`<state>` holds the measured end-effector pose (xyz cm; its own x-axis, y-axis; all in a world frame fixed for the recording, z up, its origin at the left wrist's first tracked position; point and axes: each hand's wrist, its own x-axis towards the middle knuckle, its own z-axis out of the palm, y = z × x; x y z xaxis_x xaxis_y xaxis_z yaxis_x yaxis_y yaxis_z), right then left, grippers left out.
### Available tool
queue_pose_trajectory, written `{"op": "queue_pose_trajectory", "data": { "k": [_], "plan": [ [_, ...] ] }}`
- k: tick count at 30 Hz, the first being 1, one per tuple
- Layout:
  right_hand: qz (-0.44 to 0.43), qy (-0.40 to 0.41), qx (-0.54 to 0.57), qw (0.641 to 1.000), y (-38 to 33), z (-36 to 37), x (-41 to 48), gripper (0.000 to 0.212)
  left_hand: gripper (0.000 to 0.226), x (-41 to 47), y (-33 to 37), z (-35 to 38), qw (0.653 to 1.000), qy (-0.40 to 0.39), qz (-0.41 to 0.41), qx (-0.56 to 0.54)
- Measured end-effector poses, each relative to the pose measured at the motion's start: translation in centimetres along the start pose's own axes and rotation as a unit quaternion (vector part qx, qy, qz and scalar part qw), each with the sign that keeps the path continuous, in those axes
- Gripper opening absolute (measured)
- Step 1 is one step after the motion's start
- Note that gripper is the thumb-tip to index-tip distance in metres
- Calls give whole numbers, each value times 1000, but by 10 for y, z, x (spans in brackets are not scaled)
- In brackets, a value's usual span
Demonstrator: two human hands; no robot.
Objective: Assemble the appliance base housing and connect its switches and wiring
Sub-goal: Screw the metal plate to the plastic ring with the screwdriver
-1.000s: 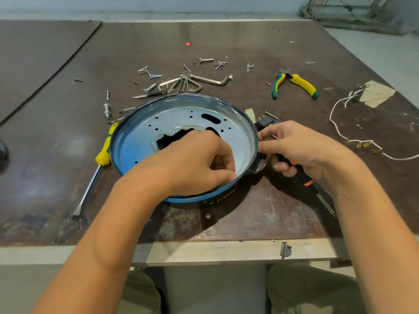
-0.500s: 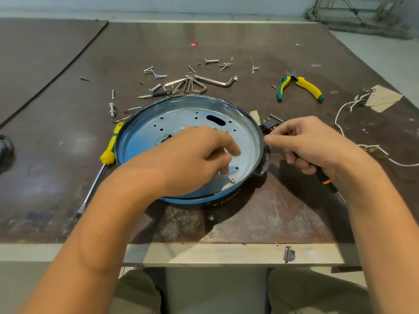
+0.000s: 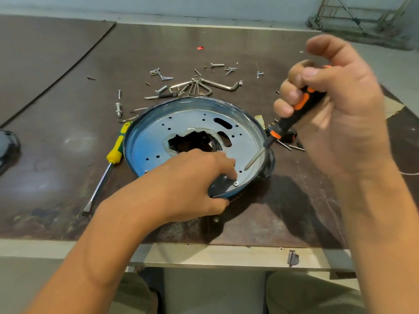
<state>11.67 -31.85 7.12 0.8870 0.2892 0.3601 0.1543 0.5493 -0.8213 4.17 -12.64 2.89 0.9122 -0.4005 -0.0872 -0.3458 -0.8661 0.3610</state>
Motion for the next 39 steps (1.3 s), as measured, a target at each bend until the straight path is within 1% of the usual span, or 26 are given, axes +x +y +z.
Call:
{"op": "queue_pose_trajectory", "data": {
  "k": [3,6,11,15,17,22,26,30,33,36,39],
  "plan": [
    [-13,-14,-41,999,14,9,-5,29,42,0,-1,1,1000,5,-4,0],
    [-7,-31,-100,995,21,11,-7,28,40,1,-2,1,1000,14,6,7],
    [-1,-62,-151,987,28,11,-9,29,36,0,-6,4,999,38,26,3],
    [-4,-74,-122,990,27,11,-8,28,30,-1,-8,5,998,49,34,-9],
    [-7,-79,-120,990,28,12,-8,27,31,-1,-8,5,998,51,36,-11],
    [-11,-96,-158,983,34,10,-10,27,48,0,-7,3,998,46,41,-5],
    [-11,-107,-96,990,32,11,-9,20,49,0,-7,4,998,42,36,-11],
    [-4,-97,-60,993,31,9,-7,21,48,0,-7,4,998,45,35,-17],
    [-11,-104,-83,991,35,9,-9,23,47,0,-8,4,998,47,37,-12],
    [-28,-127,-100,986,38,12,-11,22,46,-1,-8,4,998,47,38,-14],
    [-34,-133,-79,987,35,14,-10,21,46,0,-9,4,998,50,40,-10]
  ]
}}
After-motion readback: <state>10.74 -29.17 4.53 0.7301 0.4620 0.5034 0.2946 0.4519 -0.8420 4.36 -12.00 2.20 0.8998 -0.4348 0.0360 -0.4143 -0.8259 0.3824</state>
